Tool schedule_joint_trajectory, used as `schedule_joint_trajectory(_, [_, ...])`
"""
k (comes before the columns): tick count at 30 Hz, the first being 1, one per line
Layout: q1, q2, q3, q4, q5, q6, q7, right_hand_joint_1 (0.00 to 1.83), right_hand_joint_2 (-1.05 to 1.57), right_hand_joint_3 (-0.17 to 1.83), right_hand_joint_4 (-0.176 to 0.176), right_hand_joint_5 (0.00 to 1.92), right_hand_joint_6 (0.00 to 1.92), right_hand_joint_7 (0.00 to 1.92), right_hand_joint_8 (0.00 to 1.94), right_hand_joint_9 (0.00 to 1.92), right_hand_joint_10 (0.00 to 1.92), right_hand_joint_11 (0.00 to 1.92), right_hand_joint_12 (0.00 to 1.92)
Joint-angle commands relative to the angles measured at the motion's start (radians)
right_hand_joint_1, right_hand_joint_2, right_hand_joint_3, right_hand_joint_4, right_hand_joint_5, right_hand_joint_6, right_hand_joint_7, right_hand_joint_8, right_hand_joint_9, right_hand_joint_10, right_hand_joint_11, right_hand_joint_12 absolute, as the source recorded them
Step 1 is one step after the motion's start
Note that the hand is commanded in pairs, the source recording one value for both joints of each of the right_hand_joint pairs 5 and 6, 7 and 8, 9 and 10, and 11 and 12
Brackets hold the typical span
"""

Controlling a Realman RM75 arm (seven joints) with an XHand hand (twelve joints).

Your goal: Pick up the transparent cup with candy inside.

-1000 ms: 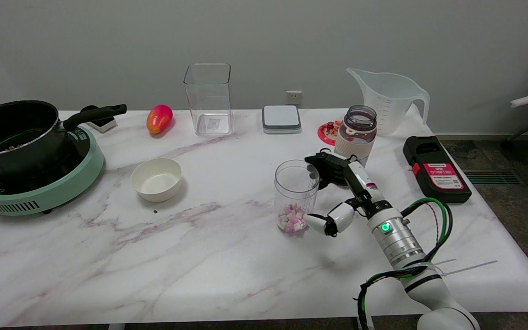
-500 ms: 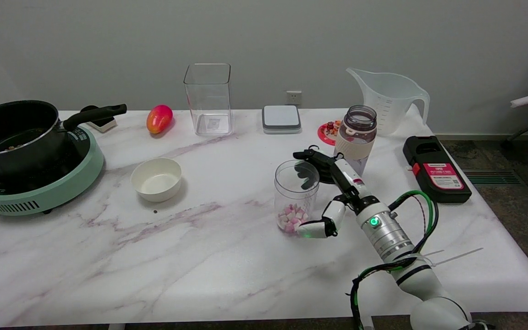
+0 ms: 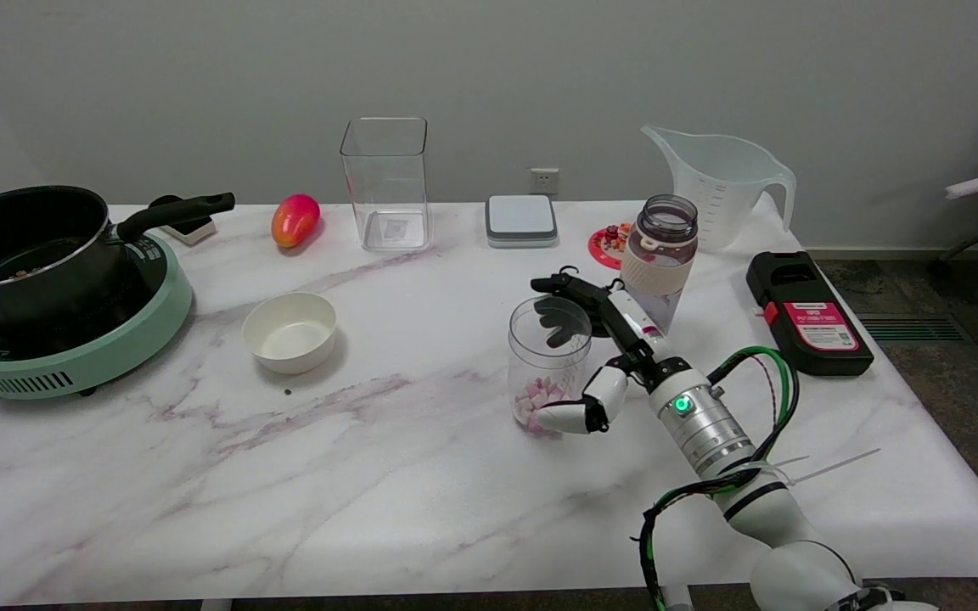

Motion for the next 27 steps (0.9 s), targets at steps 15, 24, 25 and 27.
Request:
schedule_joint_trajectory(15, [0.039,-0.032,-0.004,-0.072,0.042,-0.001,0.063,1.29,-0.51,1.31,0.0,0.56,0.56,0.62,0.62,0.64,0.64,0.77,0.77])
schedule_joint_trajectory(24, [0.045,-0.052,-0.004,-0.097,0.043,0.002,0.068,1.28,-0.52,1.33,0.0,0.58,0.58,0.63,0.63,0.64,0.64,0.77,0.77])
schedule_joint_trajectory(25, [0.047,-0.054,-0.004,-0.1,0.042,0.003,0.072,1.28,-0.52,1.33,0.0,0.58,0.58,0.63,0.63,0.64,0.64,0.77,0.77])
schedule_joint_trajectory(27, [0.051,-0.064,-0.004,-0.112,0.036,0.004,0.101,1.28,-0.52,1.34,0.0,0.58,0.58,0.63,0.63,0.63,0.63,0.76,0.76])
